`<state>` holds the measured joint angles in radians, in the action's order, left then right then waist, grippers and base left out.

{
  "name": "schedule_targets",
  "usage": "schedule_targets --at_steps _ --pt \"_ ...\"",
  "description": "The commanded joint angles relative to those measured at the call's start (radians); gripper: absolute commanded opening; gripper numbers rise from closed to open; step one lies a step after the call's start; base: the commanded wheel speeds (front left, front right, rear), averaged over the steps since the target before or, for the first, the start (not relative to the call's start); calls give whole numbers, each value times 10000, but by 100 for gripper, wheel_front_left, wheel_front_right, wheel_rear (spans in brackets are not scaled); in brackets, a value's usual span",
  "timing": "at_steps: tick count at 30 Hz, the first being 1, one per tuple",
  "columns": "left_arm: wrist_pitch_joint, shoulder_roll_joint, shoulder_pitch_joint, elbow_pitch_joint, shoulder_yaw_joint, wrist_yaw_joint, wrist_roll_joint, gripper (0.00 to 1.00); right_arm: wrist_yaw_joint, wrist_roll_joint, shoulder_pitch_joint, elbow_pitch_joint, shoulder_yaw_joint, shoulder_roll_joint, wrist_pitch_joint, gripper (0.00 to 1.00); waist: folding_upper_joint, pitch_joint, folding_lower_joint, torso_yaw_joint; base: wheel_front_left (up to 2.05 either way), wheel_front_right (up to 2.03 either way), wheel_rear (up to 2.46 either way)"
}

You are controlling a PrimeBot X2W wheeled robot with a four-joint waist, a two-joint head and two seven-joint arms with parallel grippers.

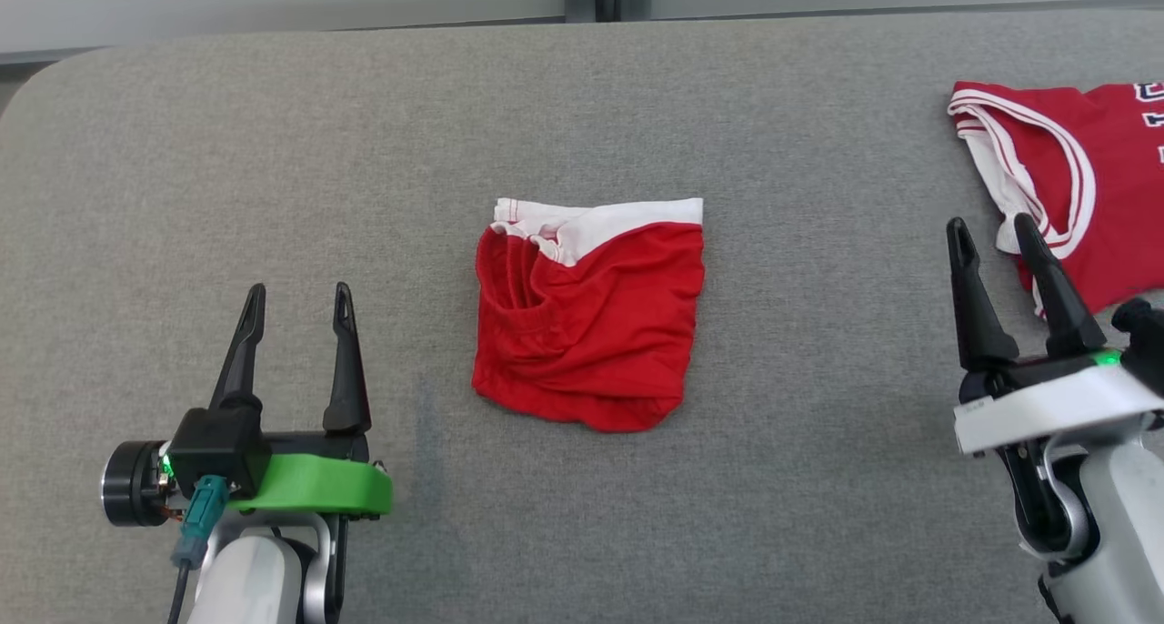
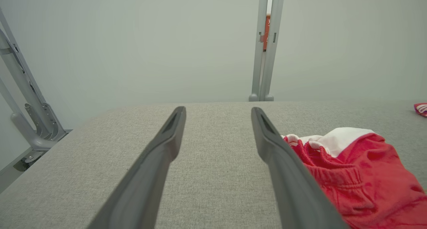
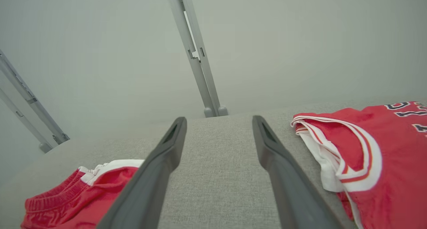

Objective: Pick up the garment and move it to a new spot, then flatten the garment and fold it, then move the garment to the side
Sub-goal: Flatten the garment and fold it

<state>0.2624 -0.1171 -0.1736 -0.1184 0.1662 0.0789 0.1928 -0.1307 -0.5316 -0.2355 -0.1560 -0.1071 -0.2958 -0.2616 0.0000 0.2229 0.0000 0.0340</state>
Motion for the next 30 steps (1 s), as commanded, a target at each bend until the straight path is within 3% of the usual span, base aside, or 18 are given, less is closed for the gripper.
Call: schedule_targets --at_steps 1,13,30 --pt "26 -108 182 -9 -33 27 86 100 4 415 410 264 209 5 -36 100 0 -300 0 -306 0 0 0" --pt "-108 -264 1127 -28 70 68 217 100 4 1843 2514 1813 1020 648 410 100 0 -1116 0 -575 0 0 0" --pt "-214 -383 2363 -157 176 193 436 100 4 2371 3834 2669 1028 1119 1557 100 0 -2346 0 -567 0 0 0"
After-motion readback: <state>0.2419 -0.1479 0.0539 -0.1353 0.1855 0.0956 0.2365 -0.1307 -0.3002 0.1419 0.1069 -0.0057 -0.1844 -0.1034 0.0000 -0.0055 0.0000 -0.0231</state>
